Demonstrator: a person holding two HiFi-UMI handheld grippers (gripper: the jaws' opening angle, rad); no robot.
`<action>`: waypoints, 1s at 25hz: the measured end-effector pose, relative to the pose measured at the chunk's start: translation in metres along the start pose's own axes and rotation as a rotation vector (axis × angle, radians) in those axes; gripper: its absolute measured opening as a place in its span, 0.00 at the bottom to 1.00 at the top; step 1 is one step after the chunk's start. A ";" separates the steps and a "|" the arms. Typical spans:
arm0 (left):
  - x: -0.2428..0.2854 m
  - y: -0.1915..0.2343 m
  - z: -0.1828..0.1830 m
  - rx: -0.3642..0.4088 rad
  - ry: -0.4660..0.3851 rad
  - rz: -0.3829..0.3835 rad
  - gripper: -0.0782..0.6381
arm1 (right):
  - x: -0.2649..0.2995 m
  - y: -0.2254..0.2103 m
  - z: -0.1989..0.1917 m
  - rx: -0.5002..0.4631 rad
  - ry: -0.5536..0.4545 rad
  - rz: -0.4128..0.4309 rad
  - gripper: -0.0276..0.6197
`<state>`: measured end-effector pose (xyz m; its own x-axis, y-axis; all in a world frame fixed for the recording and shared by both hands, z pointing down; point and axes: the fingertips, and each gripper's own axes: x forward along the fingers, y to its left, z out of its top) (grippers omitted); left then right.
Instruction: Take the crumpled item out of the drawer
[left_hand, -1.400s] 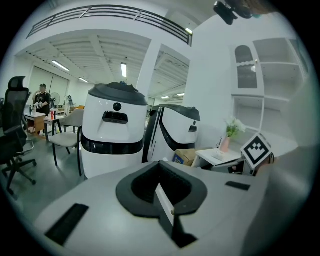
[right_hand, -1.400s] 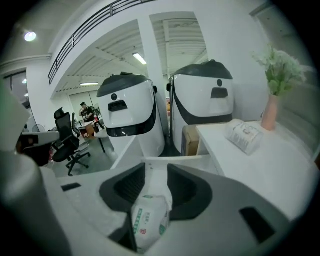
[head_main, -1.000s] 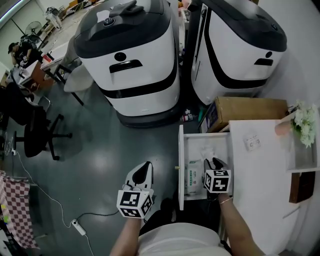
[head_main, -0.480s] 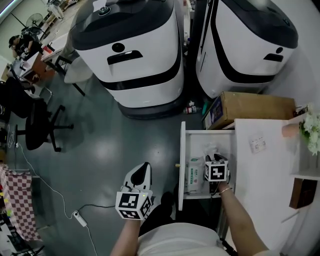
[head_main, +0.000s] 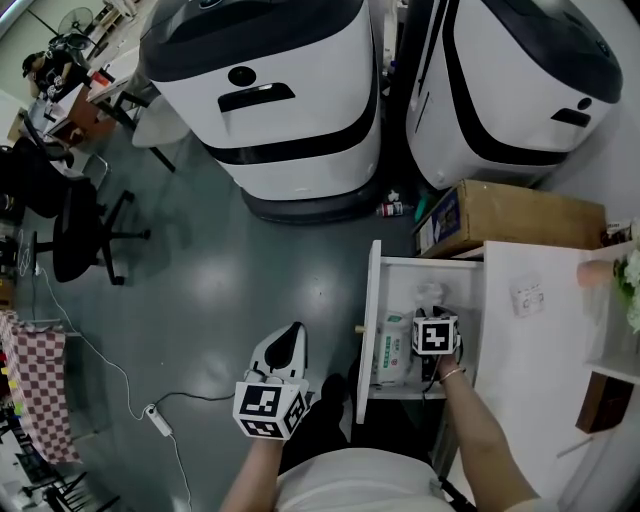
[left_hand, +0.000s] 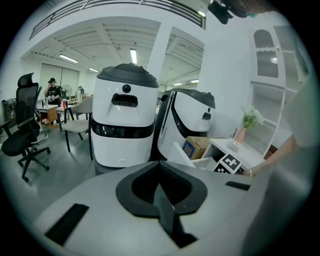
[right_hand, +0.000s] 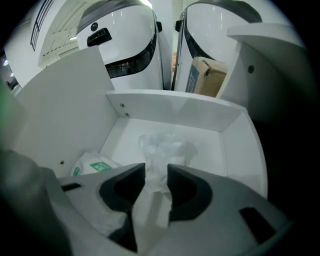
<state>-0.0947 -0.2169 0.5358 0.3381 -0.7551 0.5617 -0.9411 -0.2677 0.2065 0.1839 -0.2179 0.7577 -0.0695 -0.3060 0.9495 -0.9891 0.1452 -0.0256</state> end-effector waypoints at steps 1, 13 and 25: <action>0.001 0.000 0.000 -0.001 0.002 0.001 0.10 | 0.002 0.000 -0.001 -0.002 0.010 -0.004 0.23; 0.010 0.004 0.003 -0.021 0.009 0.001 0.10 | 0.006 -0.002 0.003 -0.110 0.033 -0.049 0.20; 0.007 -0.003 0.005 -0.010 -0.011 -0.026 0.10 | -0.013 0.000 0.000 -0.082 -0.016 -0.048 0.10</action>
<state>-0.0894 -0.2247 0.5348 0.3623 -0.7546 0.5472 -0.9319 -0.2814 0.2290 0.1852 -0.2137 0.7455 -0.0250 -0.3298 0.9437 -0.9774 0.2064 0.0462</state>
